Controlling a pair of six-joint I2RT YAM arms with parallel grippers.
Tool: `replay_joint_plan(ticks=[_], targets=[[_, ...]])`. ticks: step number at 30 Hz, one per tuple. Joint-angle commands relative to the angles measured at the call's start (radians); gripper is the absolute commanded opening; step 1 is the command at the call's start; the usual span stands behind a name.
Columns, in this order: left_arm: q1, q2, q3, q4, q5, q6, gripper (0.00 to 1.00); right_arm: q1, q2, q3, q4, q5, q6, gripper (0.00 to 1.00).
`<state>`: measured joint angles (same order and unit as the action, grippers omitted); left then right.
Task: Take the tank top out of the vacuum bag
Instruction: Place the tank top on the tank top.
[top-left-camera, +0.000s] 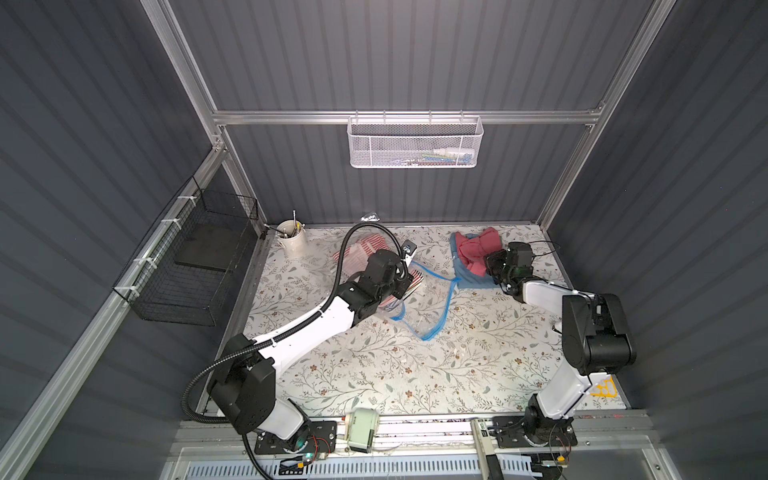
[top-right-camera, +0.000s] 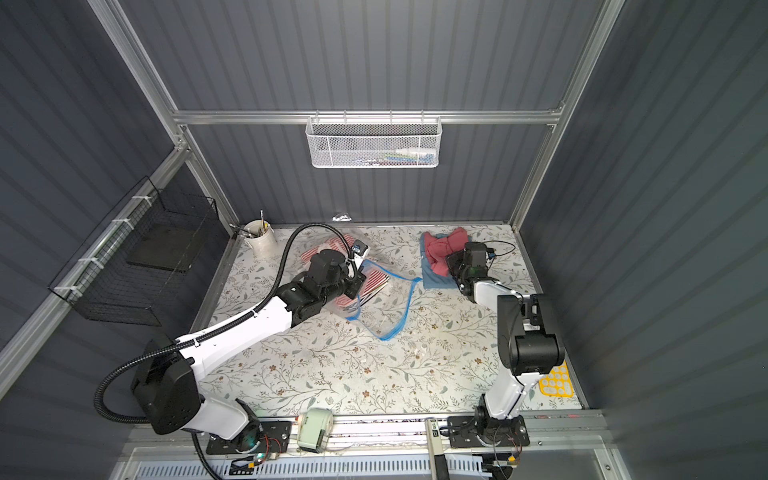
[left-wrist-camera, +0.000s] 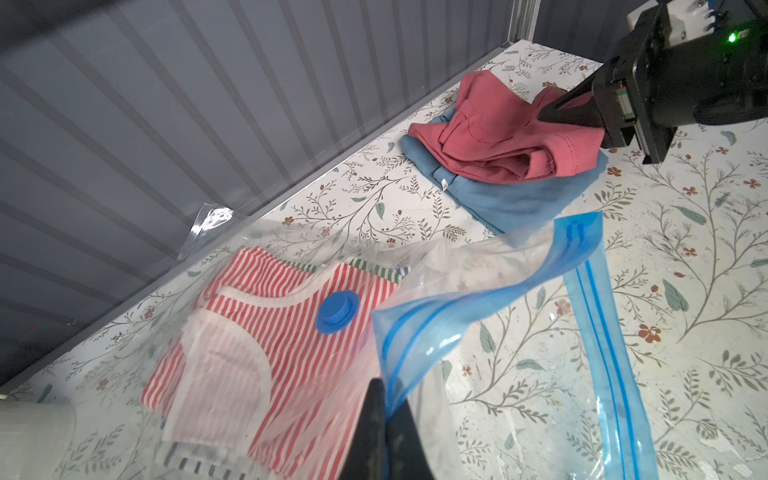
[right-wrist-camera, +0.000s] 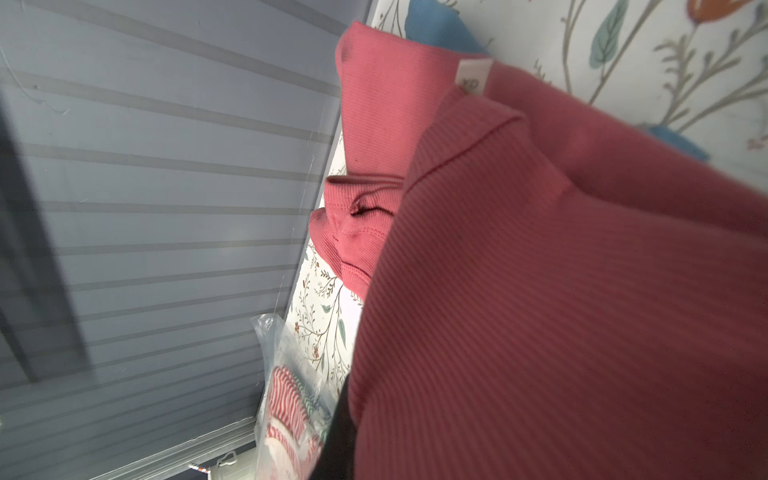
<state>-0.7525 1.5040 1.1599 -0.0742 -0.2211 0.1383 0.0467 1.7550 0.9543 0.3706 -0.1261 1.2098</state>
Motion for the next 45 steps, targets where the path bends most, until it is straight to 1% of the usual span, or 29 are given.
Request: replay_joint_plan(ticks=[1, 5, 14, 17, 21, 29, 35, 39, 42, 45], targets=[[0.008, 0.001, 0.018, -0.016, 0.012, -0.008, 0.0, 0.006, -0.012, -0.028, 0.044, -0.027, 0.031, 0.05], [0.008, 0.002, 0.023, -0.019, 0.019, -0.01, 0.0, 0.01, -0.009, -0.063, 0.068, -0.033, 0.05, 0.07], [0.007, 0.007, 0.022, -0.019, 0.02, -0.009, 0.0, 0.02, 0.012, -0.105, 0.104, -0.067, 0.061, 0.16], [0.008, 0.009, 0.024, -0.021, 0.024, -0.011, 0.0, 0.021, 0.003, -0.118, 0.092, -0.066, 0.055, 0.29], [0.007, 0.01, 0.025, -0.022, 0.026, -0.011, 0.0, 0.019, -0.012, -0.145, 0.069, -0.058, 0.041, 0.37], [0.008, 0.012, 0.026, -0.022, 0.03, -0.014, 0.0, 0.007, -0.055, -0.205, 0.024, -0.052, 0.018, 0.49], [0.007, 0.019, 0.026, -0.023, 0.034, -0.017, 0.0, -0.01, -0.07, -0.239, 0.026, -0.07, 0.012, 0.51], [0.007, 0.024, 0.028, -0.024, 0.034, -0.019, 0.0, -0.009, -0.125, -0.274, -0.013, -0.059, -0.015, 0.55], [0.008, 0.026, 0.03, -0.024, 0.038, -0.02, 0.0, -0.007, -0.181, -0.299, -0.083, -0.052, -0.061, 0.57], [0.007, 0.028, 0.031, -0.025, 0.041, -0.022, 0.0, 0.003, -0.249, -0.302, -0.204, -0.023, -0.131, 0.59]])
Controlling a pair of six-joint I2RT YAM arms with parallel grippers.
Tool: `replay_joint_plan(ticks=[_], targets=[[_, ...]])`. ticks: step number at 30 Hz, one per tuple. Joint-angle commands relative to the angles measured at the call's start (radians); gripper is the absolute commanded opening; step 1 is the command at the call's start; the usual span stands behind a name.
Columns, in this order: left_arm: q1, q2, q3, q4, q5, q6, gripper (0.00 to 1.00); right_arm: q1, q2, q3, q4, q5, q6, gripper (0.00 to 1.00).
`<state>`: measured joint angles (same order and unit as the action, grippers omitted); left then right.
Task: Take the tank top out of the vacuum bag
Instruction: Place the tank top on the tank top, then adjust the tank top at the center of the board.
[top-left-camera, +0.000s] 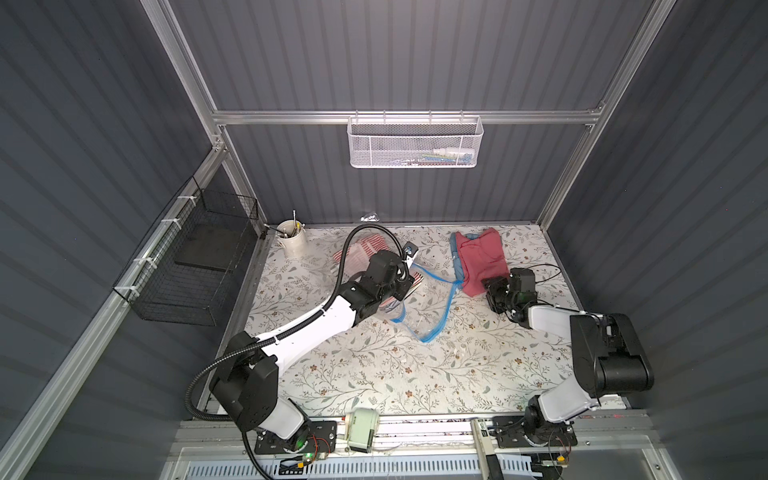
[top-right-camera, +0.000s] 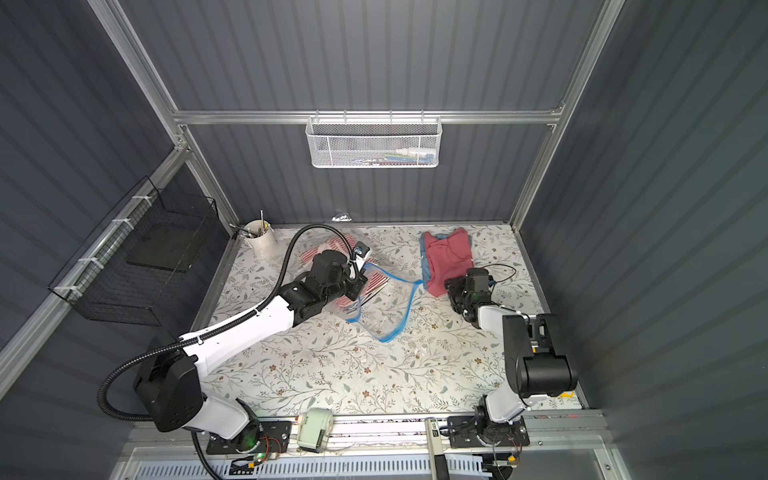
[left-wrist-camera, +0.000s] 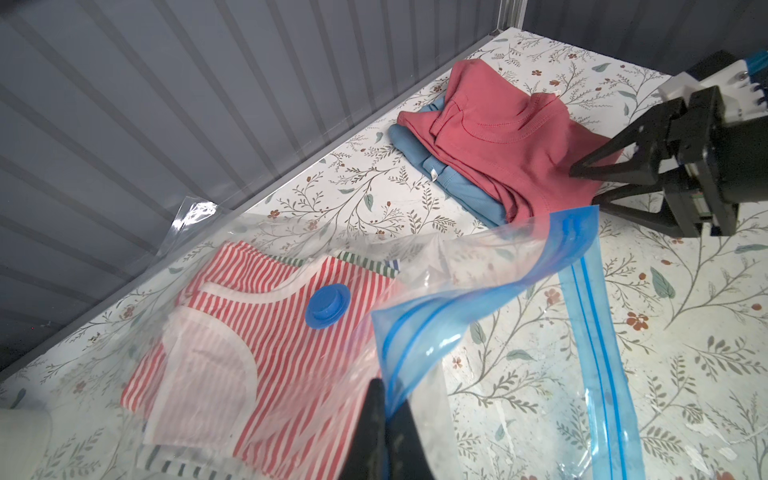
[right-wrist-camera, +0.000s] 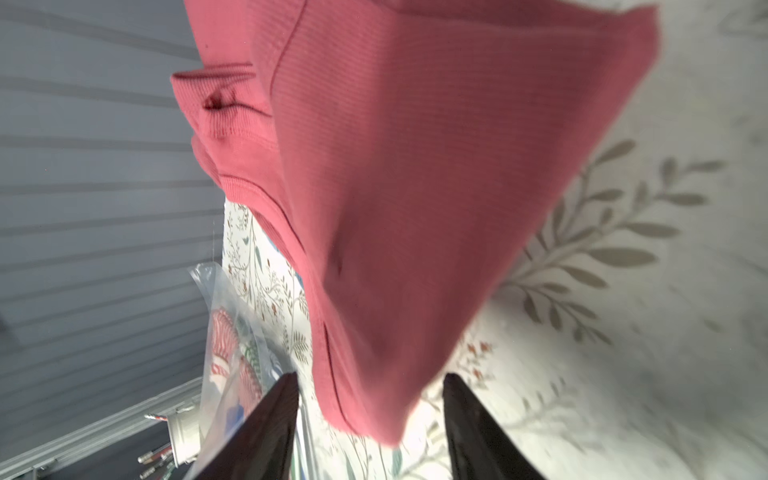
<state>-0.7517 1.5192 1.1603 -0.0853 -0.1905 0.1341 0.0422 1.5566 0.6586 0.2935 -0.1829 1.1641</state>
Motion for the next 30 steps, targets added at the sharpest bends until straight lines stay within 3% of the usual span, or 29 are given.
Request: replay_joint_plan(ticks=[1, 3, 6, 15, 23, 30], targets=[[0.006, 0.012, 0.03, -0.014, 0.012, -0.018, 0.0, 0.013, -0.076, -0.006, -0.169, 0.053, -0.115, 0.59], [0.007, 0.008, 0.03, -0.016, -0.005, -0.01, 0.0, 0.039, -0.118, 0.026, -0.267, 0.108, -0.191, 0.58], [0.019, -0.015, 0.017, -0.001, -0.121, 0.012, 0.0, 0.1, -0.118, 0.183, -0.467, 0.235, -0.379, 0.58], [0.101, -0.007, 0.044, -0.033, -0.165, -0.061, 0.0, 0.178, 0.201, 0.663, -0.816, 0.34, -0.701, 0.57], [0.145, 0.012, 0.067, -0.06, -0.197, -0.102, 0.0, 0.241, 0.452, 0.919, -0.961, 0.402, -0.811, 0.5], [0.147, 0.01, 0.065, -0.057, -0.171, -0.102, 0.0, 0.257, 0.548, 1.002, -1.011, 0.485, -0.835, 0.46]])
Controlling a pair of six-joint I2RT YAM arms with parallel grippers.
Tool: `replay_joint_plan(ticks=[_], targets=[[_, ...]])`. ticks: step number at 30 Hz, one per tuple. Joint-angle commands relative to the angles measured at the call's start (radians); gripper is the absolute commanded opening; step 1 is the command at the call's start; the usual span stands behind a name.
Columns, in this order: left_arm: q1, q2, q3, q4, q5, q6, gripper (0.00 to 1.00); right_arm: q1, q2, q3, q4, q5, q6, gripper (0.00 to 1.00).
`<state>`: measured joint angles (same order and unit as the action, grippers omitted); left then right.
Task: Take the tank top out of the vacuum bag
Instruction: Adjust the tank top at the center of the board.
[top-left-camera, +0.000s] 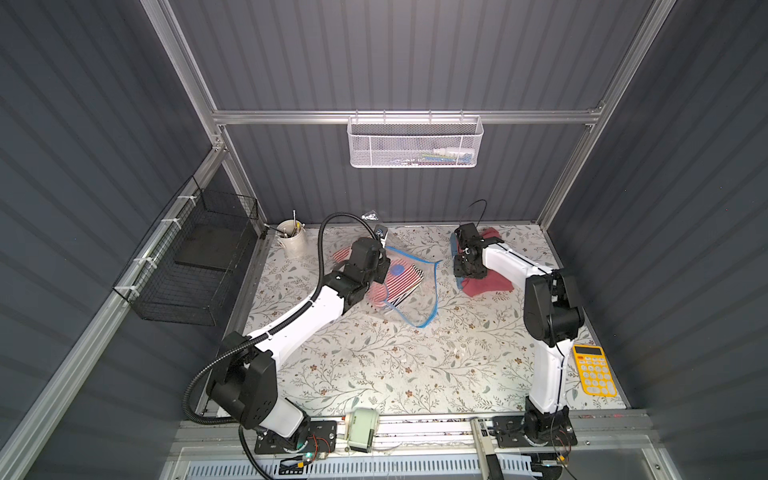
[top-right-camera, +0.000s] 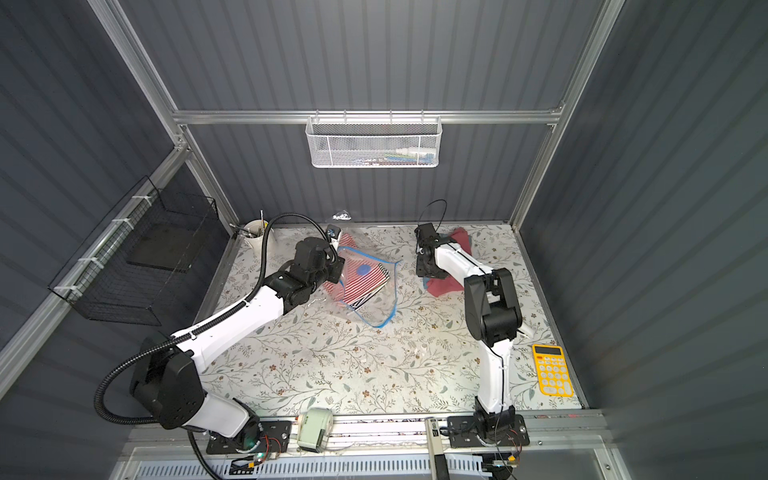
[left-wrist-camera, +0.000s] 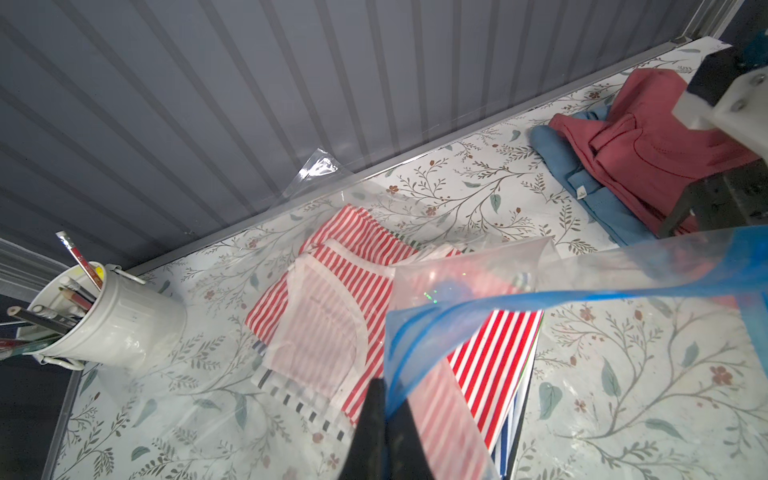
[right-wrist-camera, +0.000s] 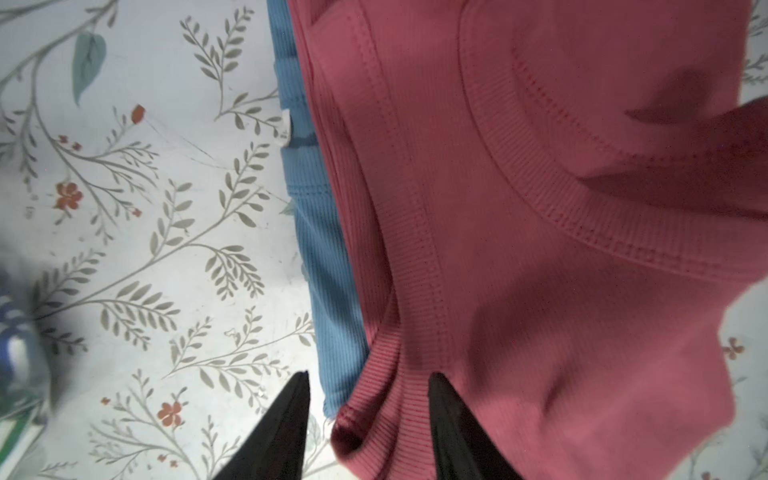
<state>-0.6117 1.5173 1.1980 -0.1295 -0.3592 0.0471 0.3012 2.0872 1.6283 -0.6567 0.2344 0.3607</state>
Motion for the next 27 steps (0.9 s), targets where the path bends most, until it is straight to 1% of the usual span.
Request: replay_joint_plan(ticks=[1, 5, 14, 18, 27], targets=[[0.007, 0.009, 0.027, -0.012, 0.002, -0.015, 0.0, -0.002, 0.03, 0.044, -0.062, 0.082, -0.036, 0.44], [0.007, 0.005, 0.023, -0.008, 0.014, -0.013, 0.0, -0.002, 0.065, 0.085, -0.063, 0.111, -0.051, 0.4], [0.007, 0.007, 0.022, -0.003, 0.039, -0.013, 0.0, 0.012, 0.128, 0.167, -0.06, 0.125, -0.082, 0.37], [0.007, 0.011, 0.022, -0.003, 0.043, -0.013, 0.0, 0.016, 0.154, 0.193, -0.068, 0.123, -0.086, 0.31], [0.007, 0.022, 0.025, -0.005, 0.055, -0.016, 0.0, 0.031, 0.182, 0.205, -0.069, 0.147, -0.093, 0.23]])
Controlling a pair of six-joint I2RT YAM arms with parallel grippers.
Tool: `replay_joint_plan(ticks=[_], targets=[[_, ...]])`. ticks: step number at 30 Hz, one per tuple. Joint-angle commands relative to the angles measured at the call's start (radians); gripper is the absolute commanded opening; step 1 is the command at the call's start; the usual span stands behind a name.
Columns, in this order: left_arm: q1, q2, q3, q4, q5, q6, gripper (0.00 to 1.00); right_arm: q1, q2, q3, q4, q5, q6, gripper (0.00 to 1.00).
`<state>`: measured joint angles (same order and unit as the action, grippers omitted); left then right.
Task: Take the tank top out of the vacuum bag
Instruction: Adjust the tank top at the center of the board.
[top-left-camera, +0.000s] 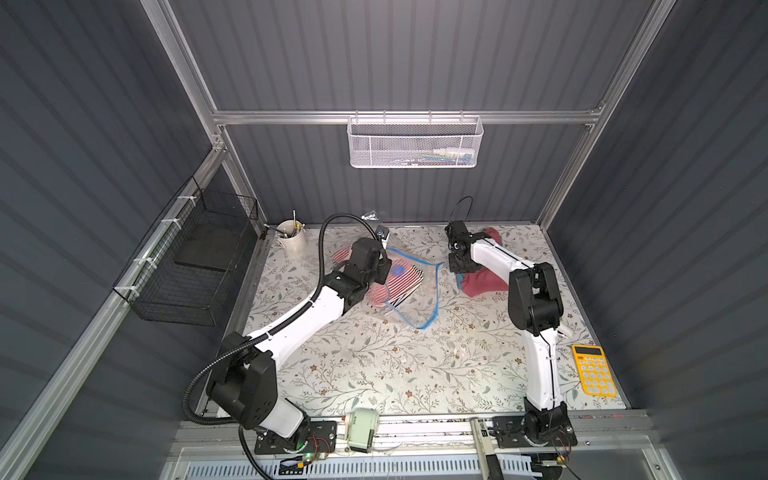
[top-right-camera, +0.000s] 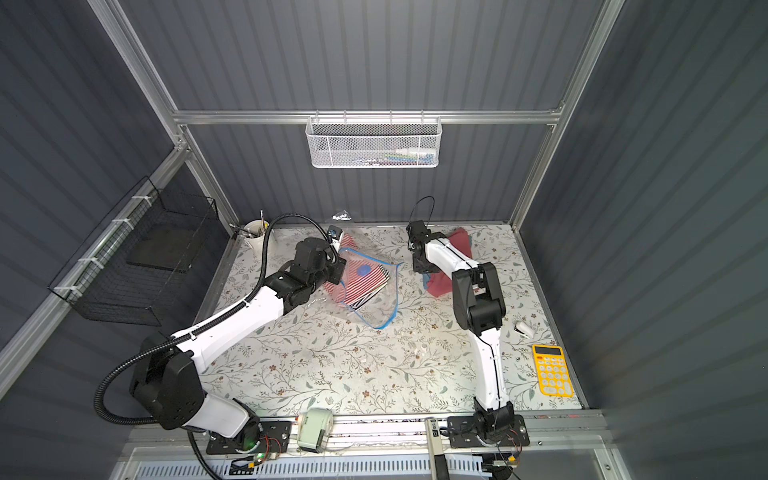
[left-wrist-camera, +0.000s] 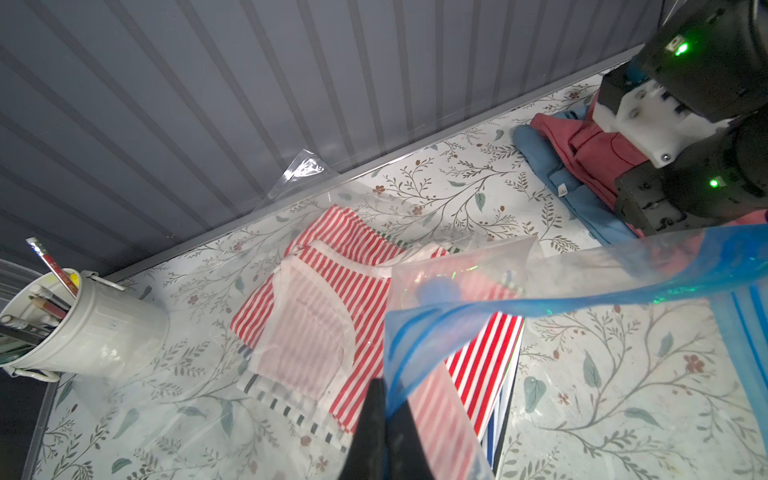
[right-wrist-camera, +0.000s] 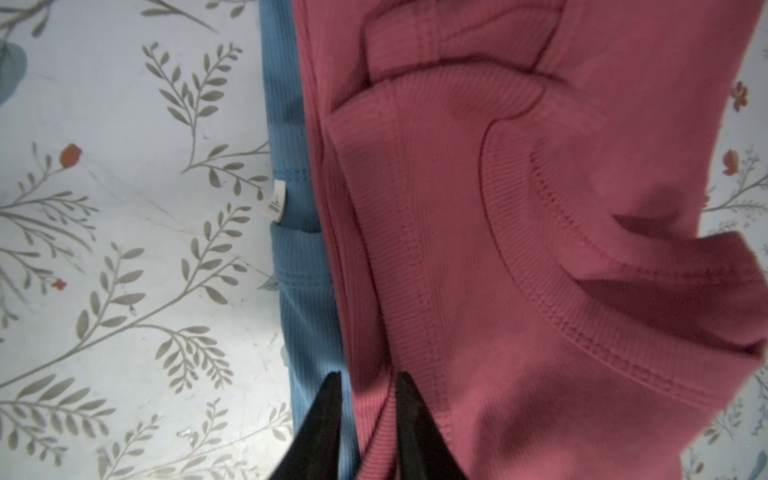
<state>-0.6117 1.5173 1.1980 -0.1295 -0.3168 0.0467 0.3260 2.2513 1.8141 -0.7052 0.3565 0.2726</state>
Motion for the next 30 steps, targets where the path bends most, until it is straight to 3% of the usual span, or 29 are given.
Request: replay_joint_plan(ticks=[1, 7, 26, 30], targets=[[0.007, 0.022, 0.023, -0.005, 0.014, -0.016, 0.0, 0.005, 0.022, 0.021, -0.022, 0.027, -0.005, 0.23], [0.007, 0.026, 0.023, -0.006, 0.019, -0.016, 0.0, 0.005, 0.043, 0.044, -0.023, 0.032, -0.003, 0.18], [0.007, 0.032, 0.025, -0.007, 0.03, -0.019, 0.0, 0.004, 0.099, 0.099, -0.053, 0.081, -0.01, 0.19], [0.007, 0.034, 0.025, -0.008, 0.032, -0.019, 0.0, 0.001, 0.096, 0.102, -0.055, 0.083, -0.012, 0.07]])
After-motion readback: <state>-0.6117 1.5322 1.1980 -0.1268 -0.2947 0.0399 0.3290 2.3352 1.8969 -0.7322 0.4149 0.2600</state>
